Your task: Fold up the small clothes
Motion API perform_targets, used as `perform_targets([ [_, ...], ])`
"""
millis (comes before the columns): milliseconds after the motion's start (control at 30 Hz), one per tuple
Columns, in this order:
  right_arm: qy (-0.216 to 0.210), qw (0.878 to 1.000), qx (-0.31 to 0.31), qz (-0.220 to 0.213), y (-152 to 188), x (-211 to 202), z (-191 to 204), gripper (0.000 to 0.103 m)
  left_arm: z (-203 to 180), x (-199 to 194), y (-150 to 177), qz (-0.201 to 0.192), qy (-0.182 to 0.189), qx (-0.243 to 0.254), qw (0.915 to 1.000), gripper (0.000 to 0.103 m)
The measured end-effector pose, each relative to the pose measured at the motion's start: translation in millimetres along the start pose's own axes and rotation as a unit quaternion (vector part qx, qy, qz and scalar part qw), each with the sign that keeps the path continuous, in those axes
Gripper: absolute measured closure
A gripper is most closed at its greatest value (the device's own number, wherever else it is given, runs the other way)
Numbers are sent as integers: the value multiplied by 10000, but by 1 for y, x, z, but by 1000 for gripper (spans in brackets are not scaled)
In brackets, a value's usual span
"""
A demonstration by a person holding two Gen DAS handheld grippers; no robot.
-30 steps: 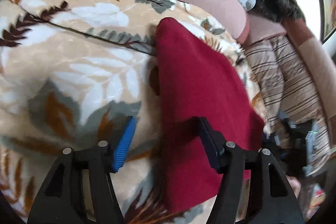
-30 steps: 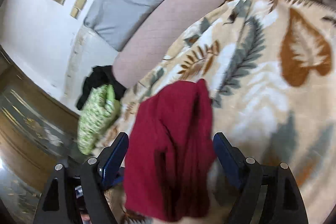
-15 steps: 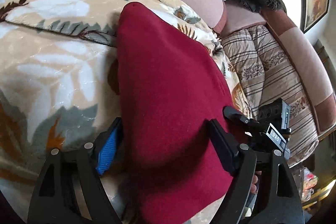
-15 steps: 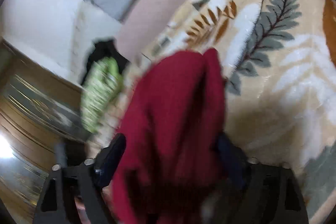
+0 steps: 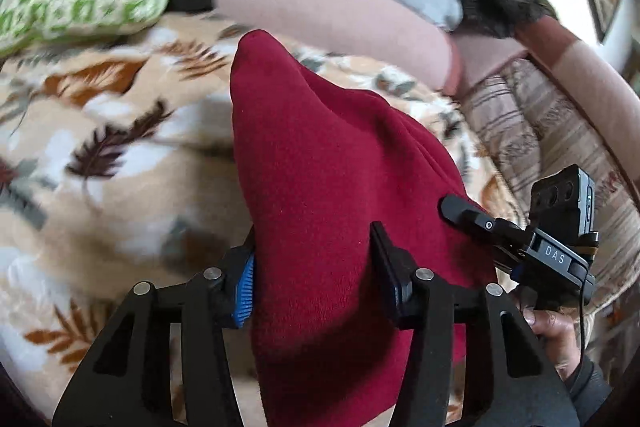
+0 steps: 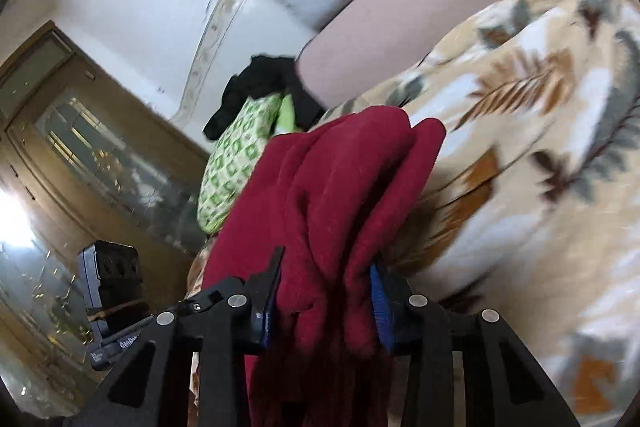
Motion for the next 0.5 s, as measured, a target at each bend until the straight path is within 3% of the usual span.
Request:
perform_targets([
  [67, 360, 9988, 155, 290, 10, 16, -15, 64, 9, 32, 12, 456, -205, -23, 9987, 46],
  [100, 717, 9958, 260, 500, 15, 24, -25, 63, 13, 46, 18, 675, -313, -32, 9972, 36],
  [133, 908, 9931, 369, 650, 21, 26, -33, 58, 16, 52, 21, 693, -305, -86, 9971, 33],
  [200, 835, 9937, 512, 548, 22, 19, -35, 53, 19, 47, 21, 515, -113, -214, 9984, 32],
  [367, 806, 9965, 200, -67, 24, -21, 2, 52, 20, 29, 24, 461, -276, -110, 9985, 32],
  [500, 1384, 9863, -890, -134, 41, -41, 62, 52, 15, -5, 29, 138, -789, 145, 9967, 32],
])
Point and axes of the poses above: each gripper's, at about its wrist camera, not at the fingertips, and x roughly the way its jaws point, z to its left, y to its underside, the point moved 1 cm from there along x, roughly the way its jaws point, and after that the axes turned 10 degrees about -y, right-handed, at the moved point
